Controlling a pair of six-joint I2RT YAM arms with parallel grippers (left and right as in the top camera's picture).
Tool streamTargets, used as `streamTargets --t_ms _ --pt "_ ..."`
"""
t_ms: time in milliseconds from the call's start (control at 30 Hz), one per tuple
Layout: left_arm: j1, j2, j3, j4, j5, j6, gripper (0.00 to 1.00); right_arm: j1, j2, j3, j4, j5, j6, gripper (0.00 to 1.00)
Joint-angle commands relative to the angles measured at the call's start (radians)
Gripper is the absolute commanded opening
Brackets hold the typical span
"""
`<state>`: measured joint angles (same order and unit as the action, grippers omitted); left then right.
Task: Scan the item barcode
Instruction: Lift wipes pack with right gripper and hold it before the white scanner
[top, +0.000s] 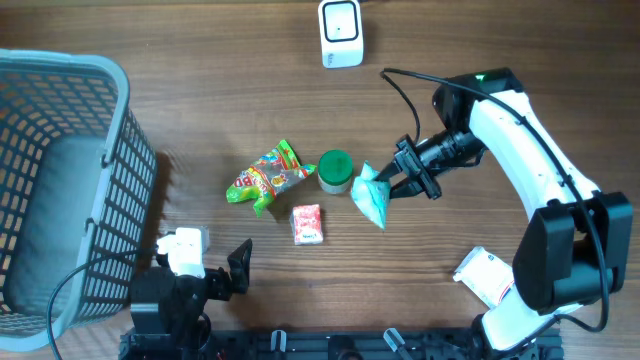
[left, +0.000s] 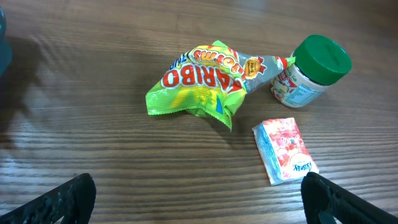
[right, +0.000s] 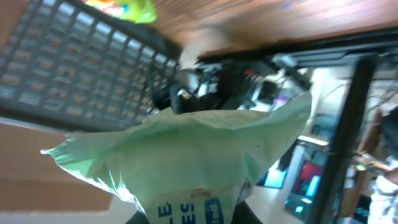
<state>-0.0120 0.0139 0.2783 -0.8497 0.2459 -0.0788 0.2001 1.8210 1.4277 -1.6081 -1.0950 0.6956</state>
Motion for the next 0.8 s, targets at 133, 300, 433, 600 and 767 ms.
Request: streamTargets --t_ms 133,300,433,600,767 --pt "0.002 -0.007 0.000 0.003 0.016 0.019 1.00 -0.001 -0.018 0.006 -0.003 -0.344 0.045 0.04" --pt "0.002 -0.007 0.000 0.003 0.016 0.019 1.00 0.000 -0.019 0.006 -0.003 -0.374 0.037 0.04" --pt "0.002 -0.007 0.000 0.003 0.016 0.019 1.00 -0.002 -0.019 0.006 0.008 -0.322 0.037 0.05" --pt "0.002 -0.007 0.000 0.003 0.016 0.019 1.00 -0.002 -0.019 0.006 0.426 0.088 0.059 0.04" --pt "0.002 -0.007 0.000 0.003 0.016 0.019 1.00 -0.002 -0.019 0.007 0.639 0.153 0.009 0.04"
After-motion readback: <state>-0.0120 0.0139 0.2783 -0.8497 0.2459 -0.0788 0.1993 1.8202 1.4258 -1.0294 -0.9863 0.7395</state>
